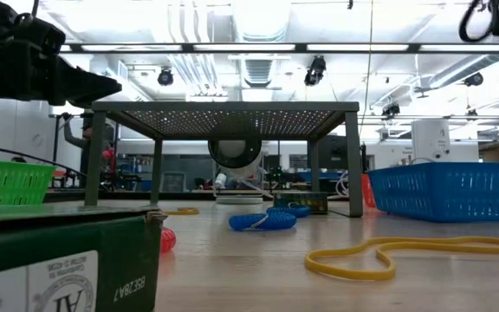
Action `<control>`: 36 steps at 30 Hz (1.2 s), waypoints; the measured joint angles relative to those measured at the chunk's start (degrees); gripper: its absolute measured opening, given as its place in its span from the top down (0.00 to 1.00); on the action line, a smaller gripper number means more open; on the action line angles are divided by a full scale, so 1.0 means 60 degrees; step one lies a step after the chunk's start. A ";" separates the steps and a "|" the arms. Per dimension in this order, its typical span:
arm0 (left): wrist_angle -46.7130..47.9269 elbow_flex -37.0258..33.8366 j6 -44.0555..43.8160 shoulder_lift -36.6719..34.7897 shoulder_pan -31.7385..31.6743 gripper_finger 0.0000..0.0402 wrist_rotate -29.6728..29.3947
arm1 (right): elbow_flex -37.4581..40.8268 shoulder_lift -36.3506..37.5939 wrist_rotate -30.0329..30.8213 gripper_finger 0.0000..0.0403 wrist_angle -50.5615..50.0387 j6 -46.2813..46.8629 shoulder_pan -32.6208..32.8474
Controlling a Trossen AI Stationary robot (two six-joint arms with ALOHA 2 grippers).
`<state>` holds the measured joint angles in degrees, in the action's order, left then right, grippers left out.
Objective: Pick & Place Office Desk Supplies
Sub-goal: Put the yellow rubber band into the orange bin
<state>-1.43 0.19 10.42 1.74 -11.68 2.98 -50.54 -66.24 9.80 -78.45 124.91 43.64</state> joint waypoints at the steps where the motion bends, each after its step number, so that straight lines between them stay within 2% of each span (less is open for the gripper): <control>1: 0.0003 -0.0003 0.0003 0.0000 -0.0003 0.67 0.0003 | 0.0167 0.0000 -0.0043 0.68 0.0100 0.0125 0.0001; 15: 0.0000 -0.0002 0.0001 0.0000 -0.0003 0.67 0.0002 | 0.2398 -0.0047 -0.0175 0.68 0.2886 0.1156 -0.0004; 36: 0.0000 -0.0004 0.0003 -0.0001 -0.0003 0.67 0.0003 | 0.2869 -0.1995 -0.0426 0.69 0.3934 0.1417 -0.0338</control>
<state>-1.43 0.16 10.43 1.73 -11.70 3.00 -33.32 -78.21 7.25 -54.85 133.41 41.61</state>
